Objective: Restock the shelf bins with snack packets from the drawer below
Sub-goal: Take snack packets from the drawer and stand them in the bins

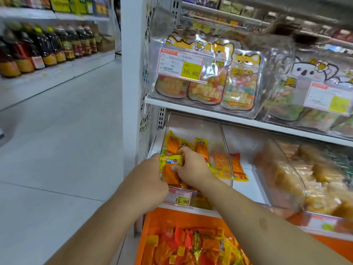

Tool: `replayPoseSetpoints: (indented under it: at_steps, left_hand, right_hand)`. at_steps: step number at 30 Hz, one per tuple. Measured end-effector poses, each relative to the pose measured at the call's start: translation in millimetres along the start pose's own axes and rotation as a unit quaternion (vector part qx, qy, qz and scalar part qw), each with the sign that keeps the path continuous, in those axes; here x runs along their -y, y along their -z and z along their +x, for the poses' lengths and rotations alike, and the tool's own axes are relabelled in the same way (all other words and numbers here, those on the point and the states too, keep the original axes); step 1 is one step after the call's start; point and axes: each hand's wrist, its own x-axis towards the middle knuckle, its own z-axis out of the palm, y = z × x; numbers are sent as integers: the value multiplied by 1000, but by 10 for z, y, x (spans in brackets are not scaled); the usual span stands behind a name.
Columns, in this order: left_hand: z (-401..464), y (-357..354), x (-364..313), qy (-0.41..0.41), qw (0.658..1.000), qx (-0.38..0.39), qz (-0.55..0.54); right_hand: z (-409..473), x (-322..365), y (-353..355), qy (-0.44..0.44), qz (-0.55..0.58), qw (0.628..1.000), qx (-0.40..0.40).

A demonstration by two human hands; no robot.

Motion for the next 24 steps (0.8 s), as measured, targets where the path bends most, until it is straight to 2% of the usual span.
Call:
replayPoseSetpoints:
  at_steps: [4,10,17,19,22,24]
  left_hand:
    - [-2,-8,-3,2,1000,-3,7]
    - [-4,-13,9,4,1000,9,4]
    - [-12,-28,-8,-6,1000,-6,13]
    - [-3,-30,2,-5,1000,-7,9]
    - [5,-40,21,-7,1000,-7,3]
    - [8,-50,25,-5,1000,-1,4]
  right_hand:
    - [-53,-15,19,17,-10,1000,-8]
    - [-126,-57,144,36,-69,991,106]
    - [-99,-49,113,44,-129,983,119]
    - [-111,-79,139,51,-111,987,109]
    - [-95,-129,196,58,-64,996,31]
    - [-32,-157,233,42,-80,996,9]
